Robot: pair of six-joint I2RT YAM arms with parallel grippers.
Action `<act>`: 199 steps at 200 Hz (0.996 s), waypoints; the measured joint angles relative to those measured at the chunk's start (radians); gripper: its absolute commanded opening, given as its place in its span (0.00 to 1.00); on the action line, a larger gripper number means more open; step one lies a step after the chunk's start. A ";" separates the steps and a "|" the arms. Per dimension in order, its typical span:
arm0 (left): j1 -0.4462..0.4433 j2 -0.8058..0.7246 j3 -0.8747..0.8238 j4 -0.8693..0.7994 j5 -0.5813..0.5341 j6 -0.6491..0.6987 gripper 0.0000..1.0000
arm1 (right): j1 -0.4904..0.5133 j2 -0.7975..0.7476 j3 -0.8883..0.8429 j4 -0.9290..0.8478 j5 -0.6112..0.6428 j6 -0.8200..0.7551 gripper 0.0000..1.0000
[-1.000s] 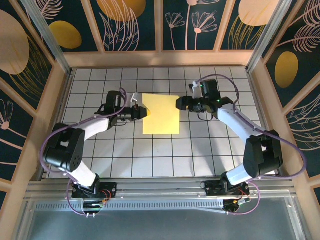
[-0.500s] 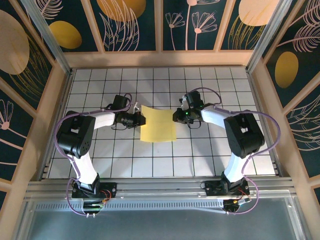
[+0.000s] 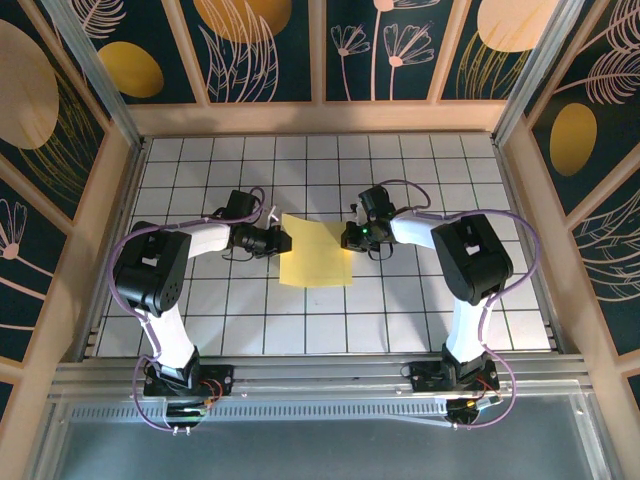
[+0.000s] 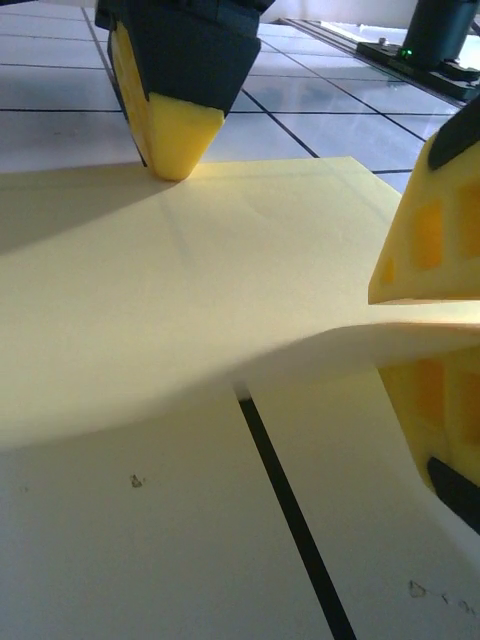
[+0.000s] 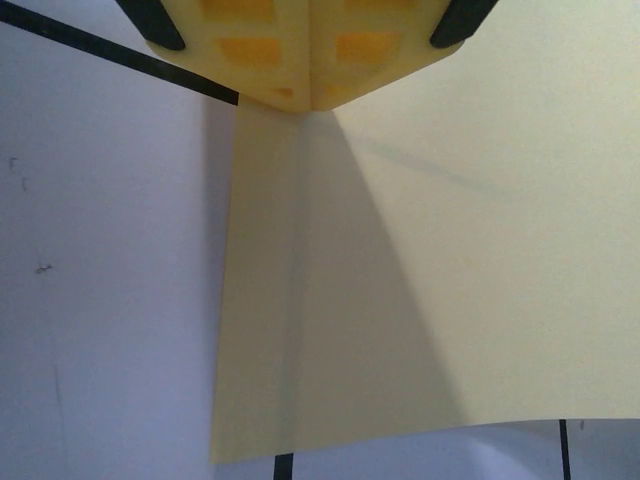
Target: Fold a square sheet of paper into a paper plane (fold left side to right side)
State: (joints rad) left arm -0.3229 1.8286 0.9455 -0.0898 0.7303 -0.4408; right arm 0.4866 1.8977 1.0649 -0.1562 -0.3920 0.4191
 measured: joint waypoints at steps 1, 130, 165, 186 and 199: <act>0.000 0.000 0.000 0.000 0.001 -0.001 0.21 | 0.000 0.000 0.000 0.000 0.000 0.000 0.04; -0.078 0.000 0.054 0.208 0.148 -0.212 0.63 | 0.005 0.000 -0.011 0.027 0.000 0.014 0.05; -0.108 0.054 0.071 0.267 0.152 -0.253 0.62 | 0.005 -0.007 -0.037 0.074 -0.006 0.033 0.05; -0.116 0.085 0.079 0.270 0.150 -0.268 0.54 | 0.005 -0.014 -0.056 0.105 -0.010 0.042 0.05; -0.117 0.100 0.085 0.269 0.144 -0.272 0.45 | 0.005 -0.018 -0.067 0.122 -0.010 0.052 0.05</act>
State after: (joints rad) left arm -0.4400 1.9285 1.0309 0.1795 0.8742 -0.7132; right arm 0.4919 1.8801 0.9981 -0.0345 -0.4023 0.4713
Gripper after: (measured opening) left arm 0.532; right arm 0.050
